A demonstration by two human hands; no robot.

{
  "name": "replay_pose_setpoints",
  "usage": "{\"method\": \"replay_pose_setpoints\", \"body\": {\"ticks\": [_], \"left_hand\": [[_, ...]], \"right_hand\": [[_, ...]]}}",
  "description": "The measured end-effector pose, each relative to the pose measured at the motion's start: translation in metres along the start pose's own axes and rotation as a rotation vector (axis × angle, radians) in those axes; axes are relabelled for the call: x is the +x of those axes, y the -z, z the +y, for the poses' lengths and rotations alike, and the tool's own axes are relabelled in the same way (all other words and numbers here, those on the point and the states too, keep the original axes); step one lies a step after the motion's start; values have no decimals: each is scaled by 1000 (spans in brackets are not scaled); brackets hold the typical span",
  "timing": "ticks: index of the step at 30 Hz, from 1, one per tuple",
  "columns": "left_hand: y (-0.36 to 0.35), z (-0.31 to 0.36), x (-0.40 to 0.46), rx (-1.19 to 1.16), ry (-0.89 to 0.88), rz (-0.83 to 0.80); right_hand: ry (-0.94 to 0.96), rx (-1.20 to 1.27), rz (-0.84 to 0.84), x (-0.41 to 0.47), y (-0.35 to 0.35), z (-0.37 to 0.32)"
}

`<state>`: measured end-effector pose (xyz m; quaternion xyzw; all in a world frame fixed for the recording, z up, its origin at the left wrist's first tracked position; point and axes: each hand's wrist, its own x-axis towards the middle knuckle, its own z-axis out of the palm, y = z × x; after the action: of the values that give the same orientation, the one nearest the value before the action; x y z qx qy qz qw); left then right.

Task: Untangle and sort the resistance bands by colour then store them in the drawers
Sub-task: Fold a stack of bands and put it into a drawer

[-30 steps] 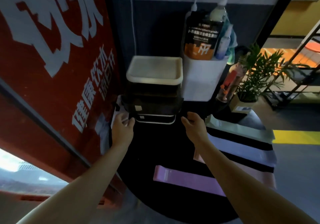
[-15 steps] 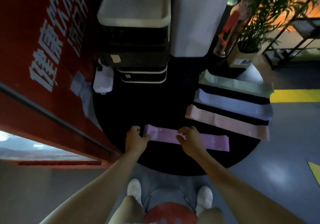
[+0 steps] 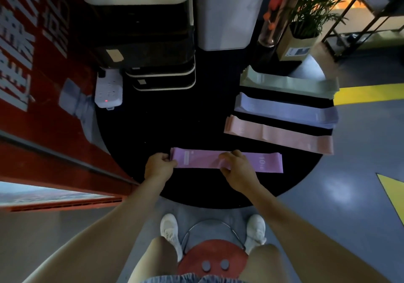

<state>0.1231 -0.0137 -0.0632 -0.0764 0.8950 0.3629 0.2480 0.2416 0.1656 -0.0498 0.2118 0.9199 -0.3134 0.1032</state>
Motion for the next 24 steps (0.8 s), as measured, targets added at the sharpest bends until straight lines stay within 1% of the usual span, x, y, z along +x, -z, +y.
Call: {"method": "replay_pose_setpoints", "body": {"ticks": [2, 5, 6, 8, 10, 12, 13, 15, 18, 20, 21, 22, 24], "left_hand": [[2, 3, -6, -2, -39, -13], [8, 14, -18, -61, -167, -36], [9, 20, -23, -95, -213, -59], [7, 30, -34, -142, -292, -112], [-1, 41, -44, -169, -364, -153], [-13, 54, -54, -221, -407, -188], [-20, 60, -60, -248, -419, -216], [-34, 72, -70, -270, -455, -284], [-52, 85, -82, -265, -516, -431], [-61, 90, -87, -214, -567, -519], [-66, 91, -89, -187, -592, -525], [-71, 92, -88, -170, -601, -492], [-79, 91, -83, -128, -549, -332]], "right_hand": [[-5, 16, -13, 0, 1, 2], [-61, 36, -74, 7, 7, -1], [-85, 82, -82, 9, 9, -4], [-117, 288, -61, 9, 15, -12], [-134, 562, -15, 3, 20, -20], [-169, 845, -5, -7, 25, -26], [-189, 942, -8, -12, 29, -26], [-212, 1034, 11, -17, 35, -22], [-252, 1057, 115, -21, 43, -5], [-288, 979, 191, -23, 47, 7], [-297, 924, 217, -25, 48, 12], [-310, 858, 237, -25, 49, 18], [-352, 672, 303, -26, 51, 30]]}}
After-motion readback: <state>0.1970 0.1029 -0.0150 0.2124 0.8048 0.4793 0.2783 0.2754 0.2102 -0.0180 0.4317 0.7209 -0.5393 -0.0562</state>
